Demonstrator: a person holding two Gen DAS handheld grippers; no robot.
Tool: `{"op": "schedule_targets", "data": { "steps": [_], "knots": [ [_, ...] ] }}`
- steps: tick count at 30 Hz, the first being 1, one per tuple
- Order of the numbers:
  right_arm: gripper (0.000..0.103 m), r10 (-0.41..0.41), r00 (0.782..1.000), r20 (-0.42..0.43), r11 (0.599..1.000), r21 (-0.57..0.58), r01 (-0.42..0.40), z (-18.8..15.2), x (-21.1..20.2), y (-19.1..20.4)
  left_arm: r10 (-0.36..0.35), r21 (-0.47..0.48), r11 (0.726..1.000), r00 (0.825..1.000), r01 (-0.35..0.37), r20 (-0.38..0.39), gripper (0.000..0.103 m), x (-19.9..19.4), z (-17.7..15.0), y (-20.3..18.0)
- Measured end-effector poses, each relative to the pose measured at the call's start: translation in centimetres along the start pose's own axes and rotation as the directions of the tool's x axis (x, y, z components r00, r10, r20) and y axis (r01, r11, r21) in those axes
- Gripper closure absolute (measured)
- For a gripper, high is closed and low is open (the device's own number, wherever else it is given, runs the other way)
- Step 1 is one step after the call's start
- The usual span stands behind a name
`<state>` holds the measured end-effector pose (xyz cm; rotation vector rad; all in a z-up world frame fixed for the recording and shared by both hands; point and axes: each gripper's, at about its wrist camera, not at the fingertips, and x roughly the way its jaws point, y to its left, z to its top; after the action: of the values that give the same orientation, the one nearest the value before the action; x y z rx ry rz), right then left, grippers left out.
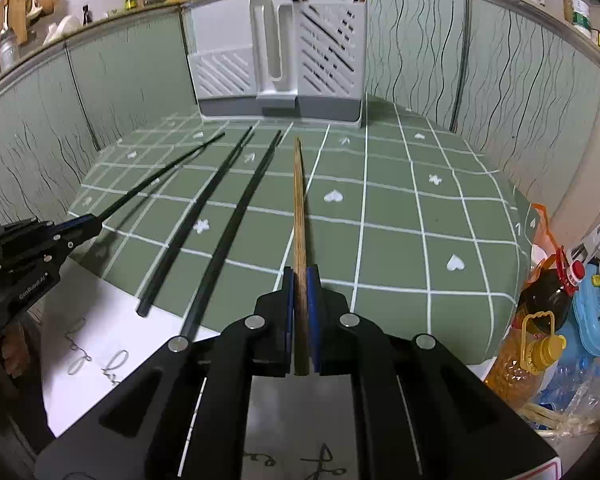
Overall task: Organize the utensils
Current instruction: 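Close the left tool on a black chopstick while the right tool grasps a wooden chopstick, then lift the held chopsticks upright with both tools and carry them over the white holder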
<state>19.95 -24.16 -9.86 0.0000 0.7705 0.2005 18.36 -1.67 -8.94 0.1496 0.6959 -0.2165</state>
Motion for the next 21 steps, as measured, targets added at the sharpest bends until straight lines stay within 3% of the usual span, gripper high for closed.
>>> {"op": "schedule_targets", "data": {
  "steps": [21],
  "knots": [
    [0.096, 0.019, 0.988, 0.15, 1.0, 0.017, -0.022, 4.4, -6.6, -1.7, -0.049, -0.02, 0.999, 0.997, 0.05, 0.065, 0.096, -4.6, 3.6, 1.4]
  ]
}}
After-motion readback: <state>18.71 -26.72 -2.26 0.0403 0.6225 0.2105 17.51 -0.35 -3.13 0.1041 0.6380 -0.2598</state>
